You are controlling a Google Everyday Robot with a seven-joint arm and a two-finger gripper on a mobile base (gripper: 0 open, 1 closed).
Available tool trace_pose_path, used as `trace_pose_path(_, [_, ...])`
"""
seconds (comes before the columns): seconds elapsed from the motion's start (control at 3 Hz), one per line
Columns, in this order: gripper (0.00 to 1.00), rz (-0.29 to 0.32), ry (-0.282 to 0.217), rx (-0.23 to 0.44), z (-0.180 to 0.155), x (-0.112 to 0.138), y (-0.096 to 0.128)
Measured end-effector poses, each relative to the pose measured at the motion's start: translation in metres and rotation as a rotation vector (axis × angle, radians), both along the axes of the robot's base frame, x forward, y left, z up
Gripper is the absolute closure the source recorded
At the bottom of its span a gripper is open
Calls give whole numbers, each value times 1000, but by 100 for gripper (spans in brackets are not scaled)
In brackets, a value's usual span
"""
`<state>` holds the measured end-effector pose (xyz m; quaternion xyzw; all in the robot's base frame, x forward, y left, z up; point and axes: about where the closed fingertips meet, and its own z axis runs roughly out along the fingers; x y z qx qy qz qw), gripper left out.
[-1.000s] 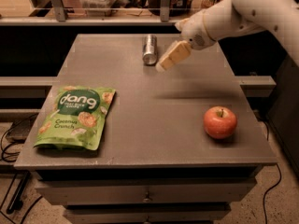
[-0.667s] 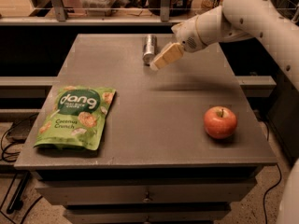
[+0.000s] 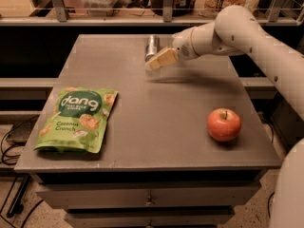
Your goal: Pick redbull can
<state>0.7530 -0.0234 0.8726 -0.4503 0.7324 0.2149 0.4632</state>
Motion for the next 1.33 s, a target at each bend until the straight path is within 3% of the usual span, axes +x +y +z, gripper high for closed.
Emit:
trace_pose_path(1.0, [0, -41, 51, 159, -23, 15, 26])
trace_pose_path(1.33, [0, -43, 62, 181, -26, 19, 35])
